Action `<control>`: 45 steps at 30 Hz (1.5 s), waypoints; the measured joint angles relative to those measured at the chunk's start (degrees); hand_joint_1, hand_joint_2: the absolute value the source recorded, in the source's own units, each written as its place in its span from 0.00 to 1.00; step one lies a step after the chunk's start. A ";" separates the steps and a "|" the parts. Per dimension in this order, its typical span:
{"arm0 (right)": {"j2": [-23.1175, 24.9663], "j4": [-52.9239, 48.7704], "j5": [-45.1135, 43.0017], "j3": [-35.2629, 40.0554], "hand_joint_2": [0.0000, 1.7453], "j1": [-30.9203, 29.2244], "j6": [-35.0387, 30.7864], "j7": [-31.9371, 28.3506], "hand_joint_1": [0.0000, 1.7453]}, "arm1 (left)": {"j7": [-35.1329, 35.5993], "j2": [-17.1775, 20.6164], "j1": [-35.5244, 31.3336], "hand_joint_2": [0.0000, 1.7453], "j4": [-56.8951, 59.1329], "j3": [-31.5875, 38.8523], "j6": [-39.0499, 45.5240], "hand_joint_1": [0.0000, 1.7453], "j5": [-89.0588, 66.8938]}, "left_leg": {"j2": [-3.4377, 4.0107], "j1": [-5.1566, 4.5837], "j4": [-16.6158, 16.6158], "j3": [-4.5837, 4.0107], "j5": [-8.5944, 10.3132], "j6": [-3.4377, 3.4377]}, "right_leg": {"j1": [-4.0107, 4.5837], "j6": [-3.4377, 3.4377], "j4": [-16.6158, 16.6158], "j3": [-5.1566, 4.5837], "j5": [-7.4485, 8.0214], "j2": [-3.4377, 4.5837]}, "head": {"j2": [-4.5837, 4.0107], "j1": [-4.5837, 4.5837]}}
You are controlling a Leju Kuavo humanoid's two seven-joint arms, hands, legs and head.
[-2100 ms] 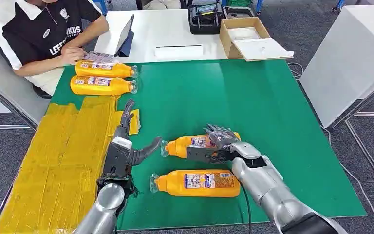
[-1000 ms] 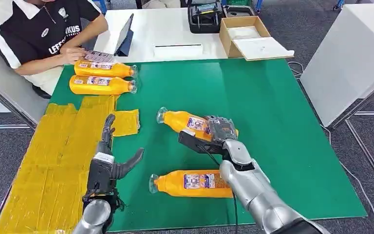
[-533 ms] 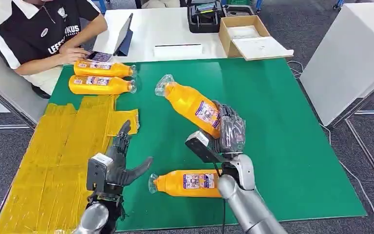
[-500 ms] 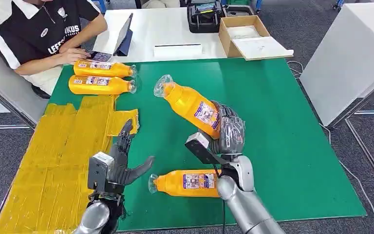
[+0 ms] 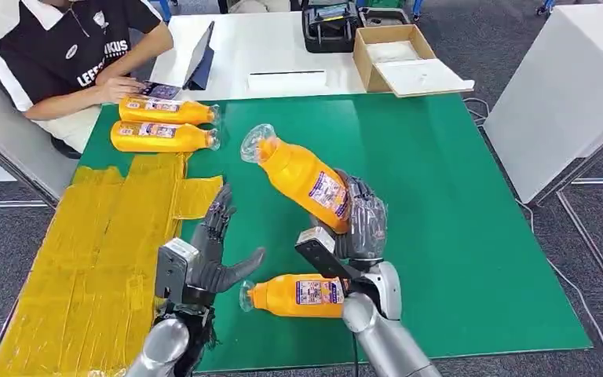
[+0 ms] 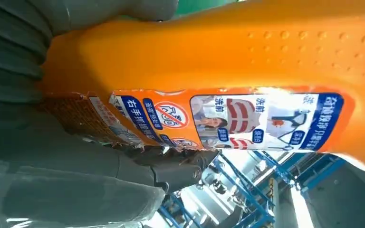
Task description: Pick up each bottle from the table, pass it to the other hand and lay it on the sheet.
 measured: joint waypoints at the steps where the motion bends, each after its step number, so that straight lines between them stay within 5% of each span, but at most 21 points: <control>1: 0.15 0.00 -0.20 0.07 1.00 0.20 -0.02 -0.26 1.00 | -0.02 -0.11 -0.24 1.00 0.15 -0.35 0.00 0.00 0.00 | 0.00 0.00 0.00 0.00 0.00 0.00 | 0.00 0.00 0.00 0.00 0.00 0.00 | 0.00 0.00; 32: 3.91 1.40 -2.08 10.45 1.00 2.98 0.02 -5.05 1.00 | 1.49 -3.87 -1.08 1.00 0.11 -1.46 -3.54 0.00 8.30 | -0.01 0.01 -0.01 -0.03 -0.01 -0.02 | 0.00 0.00 0.00 -0.02 -0.01 0.00 | 0.00 0.00; 45: 4.17 4.89 -2.73 13.62 1.00 1.63 0.13 -2.93 1.00 | -1.27 -3.63 0.29 1.00 -9.11 2.43 2.01 0.00 14.73 | -0.01 0.03 -0.02 -0.05 -0.04 -0.07 | 0.02 -0.01 0.01 -0.03 -0.02 0.00 | 0.00 0.00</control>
